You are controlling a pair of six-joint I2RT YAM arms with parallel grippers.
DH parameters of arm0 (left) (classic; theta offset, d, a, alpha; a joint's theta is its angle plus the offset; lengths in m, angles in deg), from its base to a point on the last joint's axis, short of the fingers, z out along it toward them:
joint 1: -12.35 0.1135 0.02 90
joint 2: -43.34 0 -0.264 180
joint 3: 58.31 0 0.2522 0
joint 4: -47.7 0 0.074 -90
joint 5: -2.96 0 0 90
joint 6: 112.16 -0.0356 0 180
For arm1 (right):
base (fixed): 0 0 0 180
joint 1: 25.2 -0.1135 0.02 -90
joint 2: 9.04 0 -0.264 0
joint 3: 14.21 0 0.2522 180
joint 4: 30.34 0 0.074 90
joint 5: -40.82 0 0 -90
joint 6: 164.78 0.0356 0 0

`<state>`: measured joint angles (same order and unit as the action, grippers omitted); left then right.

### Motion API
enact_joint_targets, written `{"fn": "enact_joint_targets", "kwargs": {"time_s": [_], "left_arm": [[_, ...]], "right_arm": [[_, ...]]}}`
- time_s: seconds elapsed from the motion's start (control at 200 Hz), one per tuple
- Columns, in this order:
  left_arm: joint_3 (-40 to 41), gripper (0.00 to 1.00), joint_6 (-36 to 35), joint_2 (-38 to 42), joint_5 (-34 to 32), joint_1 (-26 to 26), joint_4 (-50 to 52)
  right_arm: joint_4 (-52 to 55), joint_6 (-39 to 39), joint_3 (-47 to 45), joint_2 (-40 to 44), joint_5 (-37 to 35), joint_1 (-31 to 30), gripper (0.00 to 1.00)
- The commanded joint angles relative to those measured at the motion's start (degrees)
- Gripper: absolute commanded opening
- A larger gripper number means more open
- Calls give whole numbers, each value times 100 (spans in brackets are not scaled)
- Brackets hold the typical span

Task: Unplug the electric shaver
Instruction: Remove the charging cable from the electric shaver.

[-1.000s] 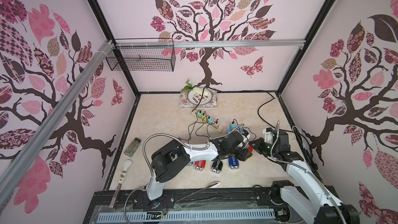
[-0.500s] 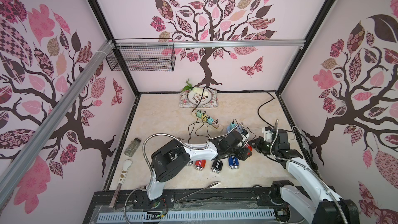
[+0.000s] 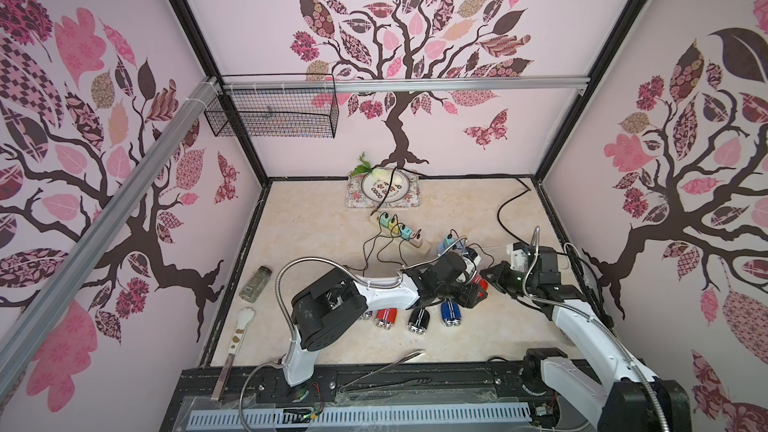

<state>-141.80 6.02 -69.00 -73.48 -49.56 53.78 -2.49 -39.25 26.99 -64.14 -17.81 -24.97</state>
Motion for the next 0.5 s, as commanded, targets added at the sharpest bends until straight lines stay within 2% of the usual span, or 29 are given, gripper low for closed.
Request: {"fn": "enact_joint_targets", "kwargs": {"time_s": [0.0, 0.255, 0.495], "left_arm": [[196, 34, -32, 309, 329, -123, -40], [207, 34, -24, 280, 332, -179, -12], [167, 34, 3, 242, 381, -222, 76]], "right_arm": [[-289, -111, 314, -50, -343, 169, 7], [-313, -127, 356, -81, -391, 228, 7], [-115, -274, 454, 65, -855, 231, 7]]}}
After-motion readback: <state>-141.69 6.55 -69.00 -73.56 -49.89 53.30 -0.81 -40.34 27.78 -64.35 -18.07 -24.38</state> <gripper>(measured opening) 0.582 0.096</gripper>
